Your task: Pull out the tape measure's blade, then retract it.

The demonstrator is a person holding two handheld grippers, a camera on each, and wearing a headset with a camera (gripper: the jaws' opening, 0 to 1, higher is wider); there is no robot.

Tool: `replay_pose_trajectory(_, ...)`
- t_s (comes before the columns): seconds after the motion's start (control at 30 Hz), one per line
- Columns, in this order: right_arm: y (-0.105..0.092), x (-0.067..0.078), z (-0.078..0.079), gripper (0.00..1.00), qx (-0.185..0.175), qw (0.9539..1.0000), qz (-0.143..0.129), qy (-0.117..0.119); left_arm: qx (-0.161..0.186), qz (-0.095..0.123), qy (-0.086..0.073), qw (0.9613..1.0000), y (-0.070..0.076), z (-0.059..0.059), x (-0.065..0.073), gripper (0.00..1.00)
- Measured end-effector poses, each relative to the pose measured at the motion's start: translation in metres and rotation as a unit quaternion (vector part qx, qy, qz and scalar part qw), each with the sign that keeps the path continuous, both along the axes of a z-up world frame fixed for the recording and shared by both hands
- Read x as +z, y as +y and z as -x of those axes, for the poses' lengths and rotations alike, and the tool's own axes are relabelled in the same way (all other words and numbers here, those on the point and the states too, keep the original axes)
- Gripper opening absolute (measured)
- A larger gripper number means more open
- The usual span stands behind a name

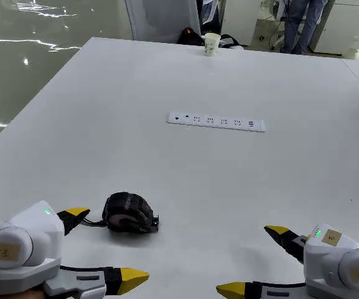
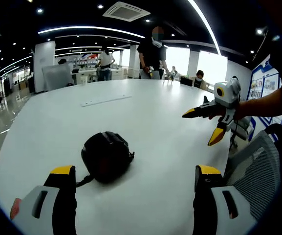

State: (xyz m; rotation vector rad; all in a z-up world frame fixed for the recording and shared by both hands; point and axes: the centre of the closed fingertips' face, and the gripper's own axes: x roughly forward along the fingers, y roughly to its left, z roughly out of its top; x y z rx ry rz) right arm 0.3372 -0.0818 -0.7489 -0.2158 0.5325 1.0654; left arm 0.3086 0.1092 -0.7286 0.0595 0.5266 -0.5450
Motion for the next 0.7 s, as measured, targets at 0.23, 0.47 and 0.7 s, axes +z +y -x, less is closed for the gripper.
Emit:
replay_pose_trajectory(0.23, 0.0001, 0.0040, 0.0004, 0.98, -0.005, 0.9999, -0.009, -0.006, -0.001, 0.014, -0.014, 0.9998, -0.0017, -0.0021, 0.0077, 0.99)
replay_pose_trajectory(0.47, -0.0006, 0.0067, 0.0030, 0.99, -0.003, 0.9999, -0.009, -0.009, -0.004, 0.015, -0.016, 0.9998, -0.0021, -0.0014, 0.0088, 0.99)
replay_pose_trajectory(0.7, -0.0024, 0.0096, 0.0044, 0.99, -0.006, 0.9998, -0.011, -0.015, -0.008, 0.011, -0.007, 0.9999, -0.0030, 0.0048, 0.0047, 0.99)
